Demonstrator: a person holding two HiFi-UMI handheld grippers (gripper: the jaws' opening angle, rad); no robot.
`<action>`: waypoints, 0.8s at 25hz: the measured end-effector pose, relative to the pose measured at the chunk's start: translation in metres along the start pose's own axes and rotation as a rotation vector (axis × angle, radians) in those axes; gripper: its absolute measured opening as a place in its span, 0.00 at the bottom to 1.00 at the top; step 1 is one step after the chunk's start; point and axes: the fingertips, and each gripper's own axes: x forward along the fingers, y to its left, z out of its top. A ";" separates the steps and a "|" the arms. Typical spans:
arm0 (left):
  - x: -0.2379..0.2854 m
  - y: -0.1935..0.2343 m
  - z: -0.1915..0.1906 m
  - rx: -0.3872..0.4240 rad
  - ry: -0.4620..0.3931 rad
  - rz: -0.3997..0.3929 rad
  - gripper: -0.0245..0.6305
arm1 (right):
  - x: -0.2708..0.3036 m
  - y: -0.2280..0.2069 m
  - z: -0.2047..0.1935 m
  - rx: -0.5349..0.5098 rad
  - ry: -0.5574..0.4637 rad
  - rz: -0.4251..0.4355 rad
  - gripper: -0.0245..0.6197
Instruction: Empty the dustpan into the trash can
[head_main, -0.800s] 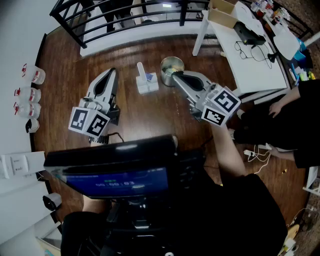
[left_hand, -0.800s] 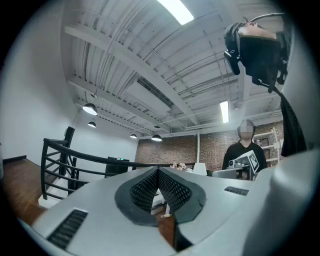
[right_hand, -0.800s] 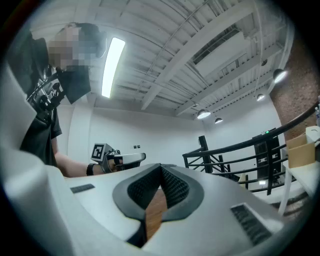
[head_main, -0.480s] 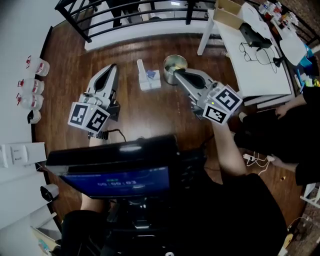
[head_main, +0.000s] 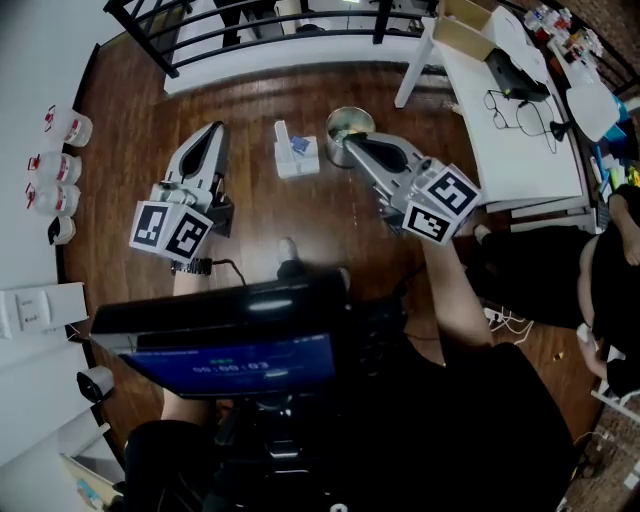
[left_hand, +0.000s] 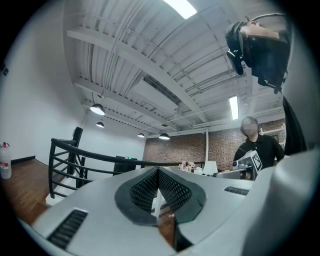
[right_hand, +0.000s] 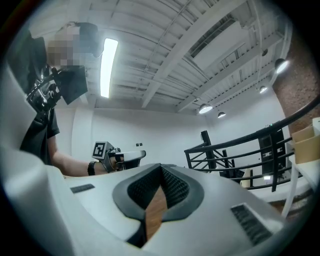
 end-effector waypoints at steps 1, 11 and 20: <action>0.002 0.008 0.000 -0.001 -0.001 0.000 0.04 | 0.007 -0.002 0.001 -0.002 0.006 -0.002 0.04; 0.026 0.117 0.024 -0.001 -0.033 -0.021 0.04 | 0.104 -0.037 0.022 -0.028 0.031 -0.068 0.04; 0.057 0.160 0.012 -0.047 -0.016 -0.099 0.04 | 0.130 -0.071 0.022 -0.042 0.086 -0.159 0.04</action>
